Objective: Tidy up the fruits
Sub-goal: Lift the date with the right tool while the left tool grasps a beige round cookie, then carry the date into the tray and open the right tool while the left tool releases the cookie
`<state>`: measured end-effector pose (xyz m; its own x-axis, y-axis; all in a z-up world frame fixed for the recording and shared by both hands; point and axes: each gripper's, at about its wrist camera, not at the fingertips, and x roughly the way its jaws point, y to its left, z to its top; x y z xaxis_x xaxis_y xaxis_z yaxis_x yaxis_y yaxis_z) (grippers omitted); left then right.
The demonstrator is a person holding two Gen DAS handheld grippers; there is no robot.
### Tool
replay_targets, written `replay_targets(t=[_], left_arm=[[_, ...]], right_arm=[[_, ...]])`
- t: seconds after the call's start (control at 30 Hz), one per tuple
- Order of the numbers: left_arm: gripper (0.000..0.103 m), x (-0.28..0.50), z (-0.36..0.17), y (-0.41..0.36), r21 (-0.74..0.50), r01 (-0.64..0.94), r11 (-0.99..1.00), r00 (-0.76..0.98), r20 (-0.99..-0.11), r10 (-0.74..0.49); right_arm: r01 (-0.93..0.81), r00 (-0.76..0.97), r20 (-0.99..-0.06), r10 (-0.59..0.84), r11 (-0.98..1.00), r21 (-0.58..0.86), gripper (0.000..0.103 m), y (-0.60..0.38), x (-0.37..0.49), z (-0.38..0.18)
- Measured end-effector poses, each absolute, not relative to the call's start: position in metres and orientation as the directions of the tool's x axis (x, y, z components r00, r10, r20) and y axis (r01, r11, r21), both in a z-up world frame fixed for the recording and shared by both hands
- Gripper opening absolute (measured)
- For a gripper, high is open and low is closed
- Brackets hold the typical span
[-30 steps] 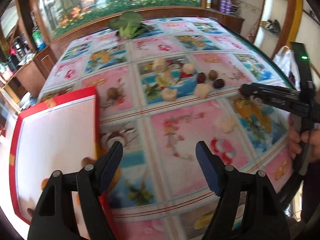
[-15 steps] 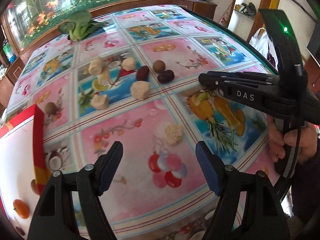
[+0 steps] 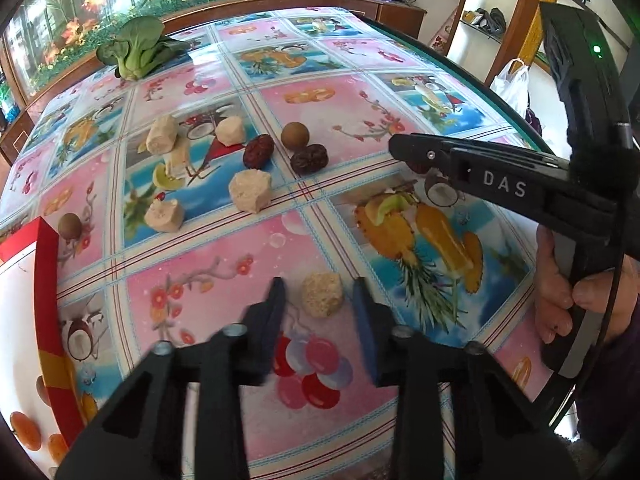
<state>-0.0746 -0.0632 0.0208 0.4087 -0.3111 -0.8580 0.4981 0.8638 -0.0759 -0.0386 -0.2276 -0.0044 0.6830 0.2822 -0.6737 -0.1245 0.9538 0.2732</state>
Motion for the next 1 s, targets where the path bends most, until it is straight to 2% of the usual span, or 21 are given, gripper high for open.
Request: replay_targets(t=[0.3,0.53,0.67,0.83,1.0], left_arm=[[0.024,-0.087,0.024,-0.063,-0.076,0.497,0.865,0.431,-0.843,-0.322],[0.024,-0.108,0.055,-0.032,-0.068,0.459,0.886,0.525,-0.783,-0.332],[0.024,-0.112,0.072,0.008,-0.06,0.4,0.915,0.579,-0.757,-0.303],[0.025,-0.106,0.093,0.084,-0.035,0.234,0.972,0.668,-0.72,-0.187],[0.025,-0.102,0.094,0.173,-0.015,-0.007,1.0,0.704,-0.71,-0.005]], right_arm=[[-0.138,0.717,-0.637,0.284,0.953,0.27,0.014,-0.227,-0.043,0.001],[-0.143,0.722,-0.624,0.299,0.947,0.288,0.014,-0.223,-0.044,0.003],[-0.212,0.685,-0.609,0.401,0.908,0.36,0.014,-0.195,-0.042,0.011],[-0.377,0.612,-0.589,0.527,0.85,0.368,0.014,-0.107,-0.031,0.029],[-0.518,0.517,-0.582,0.628,0.771,0.372,0.014,-0.009,-0.02,0.042]])
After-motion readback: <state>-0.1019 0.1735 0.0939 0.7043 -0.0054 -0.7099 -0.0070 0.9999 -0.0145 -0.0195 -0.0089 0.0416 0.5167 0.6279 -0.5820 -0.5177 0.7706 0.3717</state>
